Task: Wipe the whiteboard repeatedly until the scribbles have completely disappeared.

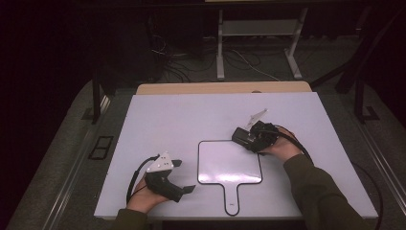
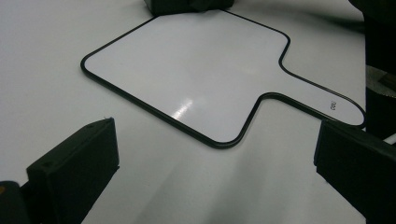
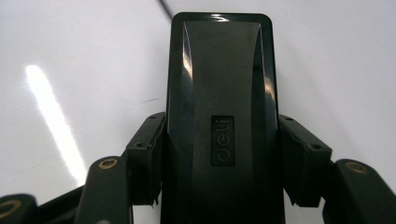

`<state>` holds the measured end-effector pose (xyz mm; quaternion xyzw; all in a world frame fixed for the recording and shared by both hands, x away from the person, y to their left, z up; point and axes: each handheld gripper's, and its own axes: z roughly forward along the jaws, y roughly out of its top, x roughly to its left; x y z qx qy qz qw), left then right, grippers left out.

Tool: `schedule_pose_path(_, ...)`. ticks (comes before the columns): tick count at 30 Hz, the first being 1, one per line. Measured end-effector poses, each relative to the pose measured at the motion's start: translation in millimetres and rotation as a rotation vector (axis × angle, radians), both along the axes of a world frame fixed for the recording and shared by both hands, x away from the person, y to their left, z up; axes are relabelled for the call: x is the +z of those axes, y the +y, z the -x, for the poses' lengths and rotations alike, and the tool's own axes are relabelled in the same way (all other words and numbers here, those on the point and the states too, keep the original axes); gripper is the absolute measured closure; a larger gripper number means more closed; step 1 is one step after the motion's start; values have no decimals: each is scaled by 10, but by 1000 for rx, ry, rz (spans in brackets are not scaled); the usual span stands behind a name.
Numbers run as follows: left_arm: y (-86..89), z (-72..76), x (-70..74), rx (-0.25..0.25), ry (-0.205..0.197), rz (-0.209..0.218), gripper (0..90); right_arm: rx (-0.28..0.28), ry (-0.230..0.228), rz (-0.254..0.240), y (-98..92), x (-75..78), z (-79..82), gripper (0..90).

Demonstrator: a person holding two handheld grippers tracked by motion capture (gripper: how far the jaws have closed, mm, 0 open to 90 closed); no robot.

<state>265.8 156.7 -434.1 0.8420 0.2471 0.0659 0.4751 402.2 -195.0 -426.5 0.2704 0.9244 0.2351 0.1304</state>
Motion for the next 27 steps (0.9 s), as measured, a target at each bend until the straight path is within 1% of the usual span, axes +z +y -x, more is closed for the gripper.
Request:
schedule_pose_path(2, 0, 1, 1, -1, -1, 0, 0, -8, 3, -4, -15, -2, -20, 386)
schedule_pose_path(3, 2, 1, 2, -1, 0, -1, 0, -15, 10, -14, -17, -5, -22, 386)
schedule_pose_path(4, 3, 0, 1, 1, 1, 0, 0, -11, 6, -8, -15, -3, -12, 386)
schedule_pose_path(5, 4, -2, -1, 1, 2, 0, 0, 1, 4, -8, -4, -3, 3, 386)
schedule_pose_path(6, 5, -4, -3, 0, 2, -1, 0, 29, 17, -11, 6, -2, 19, 386)
schedule_pose_path(7, 4, -4, -3, 1, 2, -1, 0, 45, 29, -13, 22, 1, 43, 386)
schedule_pose_path(9, 2, 0, 1, 0, 1, 0, 0, 51, 23, 0, 47, 9, 71, 386)
schedule_pose_path(13, -6, 5, 1, 1, 0, 3, 0, 61, 23, 0, 77, 8, 102, 386)
schedule_pose_path(16, 4, 4, 4, 0, -1, 0, 0, 90, 21, -8, 117, 4, 194, 386)
schedule_pose_path(18, 7, 6, 2, 4, 1, 2, 0, 119, 14, -1, 144, -6, 285, 385)
schedule_pose_path(19, 7, 7, 1, 4, 1, 2, 0, 126, 16, -6, 154, -8, 334, 385)
schedule_pose_path(22, 1, 9, 4, 2, -3, 0, 0, 162, 10, -4, 180, -7, 462, 386)
schedule_pose_path(24, -6, 13, 5, 1, -3, -2, 0, 165, 6, 3, 181, -3, 483, 386)
schedule_pose_path(25, -8, 16, 5, 2, -2, 0, 0, 146, 14, -8, 150, -8, 431, 386)
schedule_pose_path(26, -8, 17, 6, 1, -2, -1, 0, 146, 14, -8, 150, -8, 431, 386)
schedule_pose_path(27, -6, 15, 6, 1, -3, -2, 0, 132, 15, -14, 128, -11, 397, 386)
